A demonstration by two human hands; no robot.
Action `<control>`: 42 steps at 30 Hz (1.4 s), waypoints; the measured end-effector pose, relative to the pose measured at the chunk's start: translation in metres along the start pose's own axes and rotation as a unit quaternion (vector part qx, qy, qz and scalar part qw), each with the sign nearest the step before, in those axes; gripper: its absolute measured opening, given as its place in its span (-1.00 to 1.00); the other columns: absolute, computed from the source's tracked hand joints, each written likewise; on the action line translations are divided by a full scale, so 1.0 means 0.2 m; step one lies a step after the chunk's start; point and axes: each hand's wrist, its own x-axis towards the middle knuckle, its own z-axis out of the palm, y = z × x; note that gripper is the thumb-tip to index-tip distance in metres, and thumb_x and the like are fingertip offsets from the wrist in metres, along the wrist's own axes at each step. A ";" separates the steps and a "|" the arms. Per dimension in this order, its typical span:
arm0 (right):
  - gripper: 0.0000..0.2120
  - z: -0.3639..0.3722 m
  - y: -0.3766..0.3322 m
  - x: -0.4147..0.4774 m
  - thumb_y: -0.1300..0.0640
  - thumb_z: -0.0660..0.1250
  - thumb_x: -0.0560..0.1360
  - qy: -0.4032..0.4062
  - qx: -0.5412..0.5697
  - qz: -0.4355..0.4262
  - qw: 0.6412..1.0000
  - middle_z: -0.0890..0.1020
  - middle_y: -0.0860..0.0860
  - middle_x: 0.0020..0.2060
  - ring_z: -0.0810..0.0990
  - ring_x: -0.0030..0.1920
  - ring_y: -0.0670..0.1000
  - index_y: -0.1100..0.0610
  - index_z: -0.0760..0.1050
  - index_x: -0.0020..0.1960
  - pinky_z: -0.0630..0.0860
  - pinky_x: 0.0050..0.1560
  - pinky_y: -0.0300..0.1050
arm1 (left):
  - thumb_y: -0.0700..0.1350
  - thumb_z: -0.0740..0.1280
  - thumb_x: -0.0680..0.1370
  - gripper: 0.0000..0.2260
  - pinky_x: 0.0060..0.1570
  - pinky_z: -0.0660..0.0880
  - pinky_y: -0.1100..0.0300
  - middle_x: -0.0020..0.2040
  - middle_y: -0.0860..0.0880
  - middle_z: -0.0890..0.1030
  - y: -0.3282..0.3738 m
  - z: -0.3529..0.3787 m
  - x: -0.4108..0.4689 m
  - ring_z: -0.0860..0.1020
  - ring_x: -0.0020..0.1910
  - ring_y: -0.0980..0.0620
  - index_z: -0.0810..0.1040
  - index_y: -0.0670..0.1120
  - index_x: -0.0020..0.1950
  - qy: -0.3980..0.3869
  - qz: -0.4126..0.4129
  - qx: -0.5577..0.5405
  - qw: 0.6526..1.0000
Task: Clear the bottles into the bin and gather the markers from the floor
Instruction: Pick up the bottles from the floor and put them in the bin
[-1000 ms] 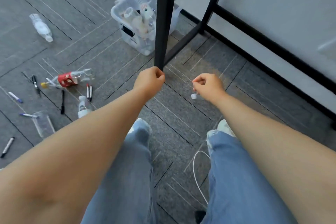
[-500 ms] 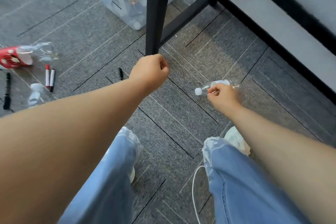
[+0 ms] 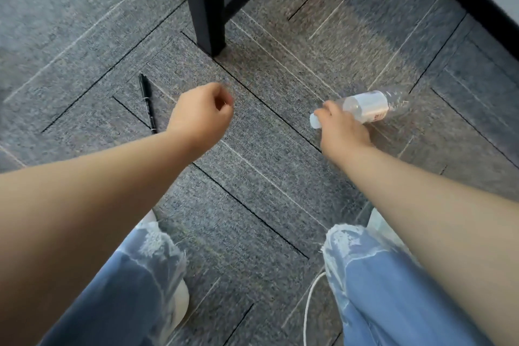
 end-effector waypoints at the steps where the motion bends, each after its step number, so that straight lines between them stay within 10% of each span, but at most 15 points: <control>1: -0.40 0.03 0.01 0.01 0.42 0.22 0.44 -0.016 -0.031 -0.011 0.999 0.18 0.10 0.46 0.43 0.24 0.25 0.14 0.20 0.44 0.51 -0.03 0.09 | -0.21 0.20 0.55 -0.84 -0.02 0.45 0.18 -0.08 0.03 0.54 -0.02 0.02 0.00 0.52 -0.07 0.01 0.56 -0.11 0.04 -0.003 -0.002 0.001 1.000; 4: -0.26 0.11 0.03 0.03 0.47 0.17 0.44 -0.048 -0.074 -0.022 0.996 -0.02 0.08 0.55 0.51 0.14 0.26 0.08 0.02 0.51 0.44 -0.19 0.00 | -0.20 0.21 0.55 -0.85 -0.03 0.45 0.18 -0.07 0.04 0.53 -0.07 0.08 0.00 0.52 -0.08 0.02 0.55 -0.08 0.02 -0.011 -0.011 0.002 1.000; 17: -0.69 -0.14 -0.26 -0.20 0.25 0.17 0.56 0.031 0.006 -0.099 0.995 0.51 0.00 0.25 0.57 0.02 0.23 0.05 0.37 0.28 0.49 -0.08 -0.02 | -0.17 0.21 0.56 -0.87 -0.11 0.38 0.23 -0.08 0.03 0.56 -0.08 -0.23 -0.16 0.49 -0.12 0.06 0.54 -0.06 -0.01 -0.045 0.018 0.033 0.998; 31: -0.66 -1.06 -1.40 -0.96 0.12 0.23 0.55 0.147 0.089 -0.292 0.941 0.48 -0.05 0.30 0.56 0.10 0.19 0.03 0.37 0.32 0.45 0.03 -0.02 | -0.15 0.26 0.53 -0.84 0.03 0.48 0.11 -0.03 -0.09 0.65 -0.38 -1.55 -0.94 0.58 -0.01 -0.10 0.60 -0.12 0.01 0.165 -0.047 -0.005 0.985; 42: -0.76 -1.13 -1.86 -1.20 0.15 0.25 0.54 0.167 0.223 -0.323 0.904 0.54 0.04 0.15 0.56 -0.07 0.13 0.11 0.40 0.21 0.39 -0.20 -0.16 | -0.12 0.23 0.54 -0.85 0.07 0.53 -0.01 0.02 -0.05 0.62 -0.60 -1.75 -1.21 0.56 0.00 -0.07 0.57 -0.06 0.03 0.188 -0.159 -0.022 0.969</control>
